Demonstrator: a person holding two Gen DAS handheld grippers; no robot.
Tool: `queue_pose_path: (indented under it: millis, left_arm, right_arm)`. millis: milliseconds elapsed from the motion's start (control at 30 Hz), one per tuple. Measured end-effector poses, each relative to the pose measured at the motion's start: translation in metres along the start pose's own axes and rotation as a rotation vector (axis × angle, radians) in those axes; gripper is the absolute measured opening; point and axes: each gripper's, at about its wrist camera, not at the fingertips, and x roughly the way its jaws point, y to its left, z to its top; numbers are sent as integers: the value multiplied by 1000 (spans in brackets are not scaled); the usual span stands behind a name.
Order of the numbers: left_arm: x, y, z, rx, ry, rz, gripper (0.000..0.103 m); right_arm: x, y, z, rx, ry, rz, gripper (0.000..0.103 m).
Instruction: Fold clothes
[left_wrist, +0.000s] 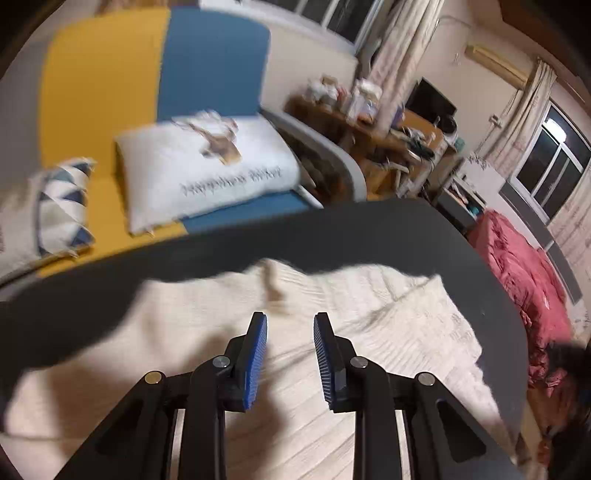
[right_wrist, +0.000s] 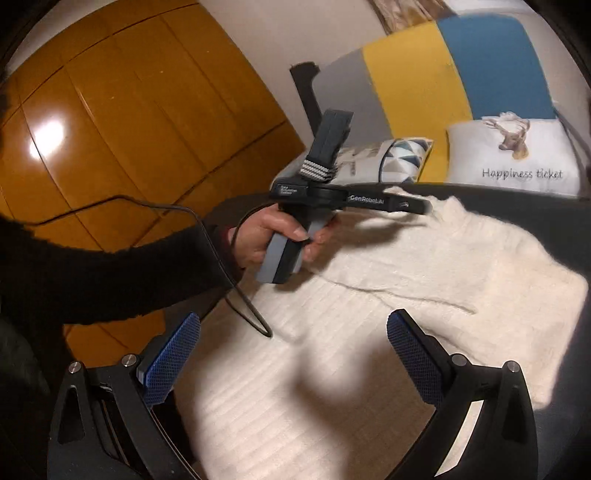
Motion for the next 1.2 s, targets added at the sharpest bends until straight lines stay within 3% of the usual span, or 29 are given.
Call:
queue_pose_path:
  millis: [133,200,267,400,467,633,733,767,867,900,967,1067,1133,1200]
  left_arm:
    - [-31,2,-25,69,-49,99,25]
    - [-39,13,-37,50,-13,185,25]
    - [-41,32,-46,2,17,305,25]
    - [-35,46,-60,-23,28,386,31]
    - [-33,42,-66,-5,8,403,31]
    - [-61,16,-70,2,-69,381,34]
    - [-54,30,-71,-48,-5,401,35]
    - [-47,40,-72,-83,27,417,39]
    - [-48,50,-75,-125,-8,377,42]
    - [-49,49,-76,-121,-12,376,42]
    - [-52,47,-78,-114,-15,376,42]
    - [-59,42,-77,-103,-23,403,42]
    - [-66,38,-73,-79,-53,430,42]
    - [-73,33,-67,-46,-89,447,42]
  right_arm:
    - [11,-49,21,165,-42,-318,103]
    - [30,-83,31,203,-36,-517,103]
    - [49,-115,36,266,3,-588,103]
    - [87,-172,22,394,142,-743,103]
    - [95,-163,13,294,113,-797,103]
    - [86,-149,16,320,102,-805,103]
    - [84,-121,25,235,59,-742,103]
    - [89,-114,25,207,64,-737,103]
    - [123,-117,21,185,154,-787,103]
    - [133,-123,16,198,183,-799,103]
    - [134,-128,5,217,113,-782,103]
    - [133,-129,4,232,105,-783,103]
    - [134,-122,6,233,133,-806,103]
    - [133,-103,10,189,111,-767,103]
